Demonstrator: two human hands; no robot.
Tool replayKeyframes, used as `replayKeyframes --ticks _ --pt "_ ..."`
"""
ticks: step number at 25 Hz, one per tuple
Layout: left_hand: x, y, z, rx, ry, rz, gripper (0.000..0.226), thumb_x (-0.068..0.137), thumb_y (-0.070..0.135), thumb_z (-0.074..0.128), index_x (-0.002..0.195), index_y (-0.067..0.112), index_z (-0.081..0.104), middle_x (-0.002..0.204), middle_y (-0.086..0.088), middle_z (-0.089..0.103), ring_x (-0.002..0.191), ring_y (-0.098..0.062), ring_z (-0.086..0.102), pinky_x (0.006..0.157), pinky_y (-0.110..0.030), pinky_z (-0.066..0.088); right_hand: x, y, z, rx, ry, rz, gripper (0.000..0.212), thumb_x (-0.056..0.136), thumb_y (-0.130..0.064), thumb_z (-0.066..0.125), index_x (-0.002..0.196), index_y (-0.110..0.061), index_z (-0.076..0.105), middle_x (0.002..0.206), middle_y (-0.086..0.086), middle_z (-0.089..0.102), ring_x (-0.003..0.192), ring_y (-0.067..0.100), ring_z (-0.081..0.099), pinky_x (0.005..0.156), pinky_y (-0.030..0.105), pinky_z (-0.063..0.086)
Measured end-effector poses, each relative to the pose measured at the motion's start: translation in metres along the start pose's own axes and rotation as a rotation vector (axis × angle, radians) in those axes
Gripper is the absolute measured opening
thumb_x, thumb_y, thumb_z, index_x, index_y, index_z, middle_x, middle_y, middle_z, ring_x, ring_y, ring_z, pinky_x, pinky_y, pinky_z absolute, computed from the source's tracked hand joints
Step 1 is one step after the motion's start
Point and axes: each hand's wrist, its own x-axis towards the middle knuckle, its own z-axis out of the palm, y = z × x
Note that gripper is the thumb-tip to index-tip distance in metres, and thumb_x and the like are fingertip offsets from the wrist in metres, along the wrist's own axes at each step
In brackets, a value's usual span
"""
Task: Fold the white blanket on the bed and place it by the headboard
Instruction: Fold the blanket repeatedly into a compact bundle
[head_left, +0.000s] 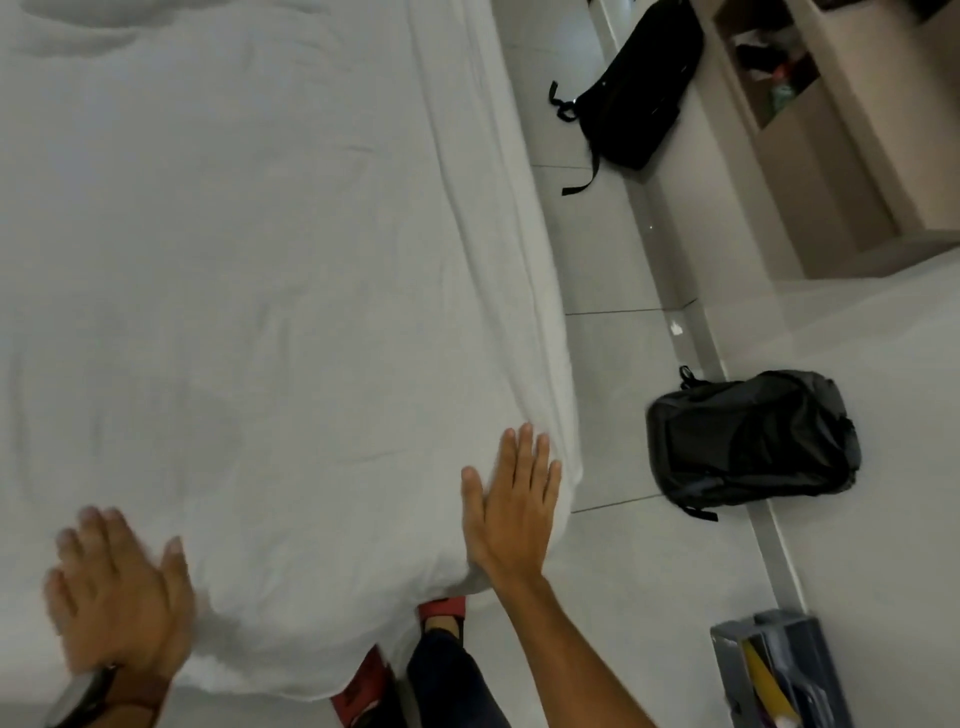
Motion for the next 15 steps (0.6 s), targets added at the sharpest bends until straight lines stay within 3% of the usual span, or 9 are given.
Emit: replayKeyframes --ticks 1,2,4,6,8,11,13,15 --pt "0.003 0.054 -0.032 -0.019 -0.063 -0.015 0.082 0.103 0.051 0.022 0.161 -0.007 0.019 0.169 -0.029 0.019 0.156 -0.049 0.017 0.124 -0.061 0.015 0.002 0.001 -0.004 0.059 0.051 0.035 0.070 0.111 -0.051 0.039 0.167 -0.010 0.031 0.177 0.013 0.023 0.164 0.029 0.018 0.132 0.053 0.018" --pt "0.004 0.079 -0.049 -0.020 -0.254 0.007 0.083 0.101 0.050 0.022 0.160 -0.008 0.021 0.169 -0.029 0.020 0.155 -0.050 0.018 0.122 -0.064 0.016 0.009 0.001 -0.009 0.147 0.111 0.114 0.065 0.111 -0.048 0.040 0.164 -0.010 0.037 0.173 0.014 0.032 0.160 0.030 0.028 0.130 0.053 0.024" --pt "0.000 0.094 -0.060 0.083 -0.278 0.043 0.085 0.101 0.054 0.017 0.162 -0.005 0.018 0.172 -0.023 0.015 0.158 -0.043 0.015 0.125 -0.060 0.015 0.030 0.006 -0.019 0.375 0.174 0.333 0.056 0.112 -0.043 0.037 0.155 -0.011 0.050 0.159 0.013 0.054 0.146 0.030 0.047 0.122 0.051 0.035" --pt "0.008 0.099 -0.044 0.118 -0.192 0.092 0.089 0.100 0.062 0.013 0.164 0.000 0.012 0.174 -0.016 0.009 0.161 -0.035 0.007 0.129 -0.052 0.009 0.057 0.019 -0.031 0.565 0.116 0.444 0.054 0.111 -0.047 0.036 0.144 -0.014 0.062 0.138 0.006 0.069 0.130 0.025 0.059 0.115 0.048 0.046" --pt "0.015 0.113 -0.043 0.138 -0.166 0.112 0.094 0.098 0.067 0.015 0.165 0.002 0.009 0.175 -0.013 0.005 0.162 -0.030 0.002 0.130 -0.048 0.004 0.079 0.031 -0.050 0.659 -0.032 0.472 0.054 0.106 -0.058 0.047 0.131 -0.016 0.068 0.120 -0.006 0.070 0.115 0.016 0.063 0.107 0.040 0.052" --pt "0.018 0.120 -0.039 0.160 -0.164 0.113 0.097 0.097 0.071 0.016 0.165 0.003 0.007 0.176 -0.011 0.003 0.162 -0.027 -0.002 0.131 -0.048 0.003 0.094 0.045 -0.071 0.814 -0.317 0.479 0.033 0.098 -0.058 0.069 0.106 -0.027 0.059 0.093 -0.022 0.059 0.087 0.001 0.060 0.085 0.022 0.048" --pt "0.018 0.118 -0.042 0.169 -0.186 0.103 0.098 0.096 0.072 0.015 0.165 0.003 0.007 0.175 -0.011 0.003 0.162 -0.027 -0.002 0.131 -0.049 0.005 0.092 0.061 -0.068 0.803 -0.302 0.394 0.041 0.096 -0.054 0.074 0.090 -0.015 0.064 0.086 -0.012 0.070 0.081 0.006 0.069 0.075 0.023 0.054" --pt "0.016 0.113 -0.043 0.203 -0.216 0.118 0.099 0.097 0.072 0.015 0.165 0.002 0.008 0.175 -0.012 0.003 0.162 -0.029 -0.001 0.130 -0.051 0.007 0.088 0.073 -0.063 0.718 -0.206 0.359 0.035 0.096 -0.051 0.074 0.090 -0.017 0.072 0.086 -0.005 0.075 0.080 0.013 0.072 0.076 0.032 0.060"
